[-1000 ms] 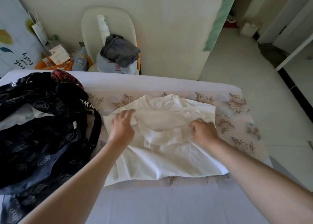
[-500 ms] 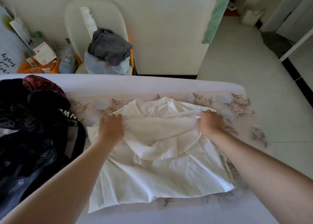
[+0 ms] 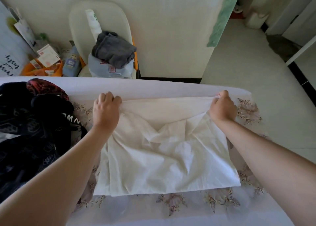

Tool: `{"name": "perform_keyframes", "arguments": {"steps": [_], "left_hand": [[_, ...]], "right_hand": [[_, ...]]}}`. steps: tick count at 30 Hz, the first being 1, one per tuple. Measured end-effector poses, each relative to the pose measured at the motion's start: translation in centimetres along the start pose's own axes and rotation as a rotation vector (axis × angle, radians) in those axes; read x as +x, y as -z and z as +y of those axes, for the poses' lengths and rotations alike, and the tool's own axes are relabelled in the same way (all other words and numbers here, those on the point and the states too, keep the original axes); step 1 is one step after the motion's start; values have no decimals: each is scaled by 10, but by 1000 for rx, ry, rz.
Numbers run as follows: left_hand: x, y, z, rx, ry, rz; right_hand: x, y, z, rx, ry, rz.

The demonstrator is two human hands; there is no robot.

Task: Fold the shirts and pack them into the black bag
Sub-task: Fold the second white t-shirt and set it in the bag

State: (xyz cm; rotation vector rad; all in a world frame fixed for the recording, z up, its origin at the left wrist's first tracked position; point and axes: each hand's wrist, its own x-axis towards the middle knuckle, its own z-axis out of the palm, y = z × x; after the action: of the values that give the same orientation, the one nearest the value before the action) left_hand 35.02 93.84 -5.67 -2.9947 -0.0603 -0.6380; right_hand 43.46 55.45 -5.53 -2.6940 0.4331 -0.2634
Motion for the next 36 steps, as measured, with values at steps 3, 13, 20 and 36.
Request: {"name": "perform_keyframes", "arguments": {"steps": [3, 13, 20, 36], "left_hand": [[-3, -4, 0, -42, 248, -160], [-150, 24, 46, -555, -172, -392], [-204, 29, 40, -374, -255, -640], [-206, 113, 81, -530, -195, -1653]], "right_hand": [[1, -6, 2, -47, -28, -115], [-168, 3, 73, -43, 929, -316], [-211, 7, 96, -341, 881, -421], [-269, 85, 79, -216, 352, -1233]]}}
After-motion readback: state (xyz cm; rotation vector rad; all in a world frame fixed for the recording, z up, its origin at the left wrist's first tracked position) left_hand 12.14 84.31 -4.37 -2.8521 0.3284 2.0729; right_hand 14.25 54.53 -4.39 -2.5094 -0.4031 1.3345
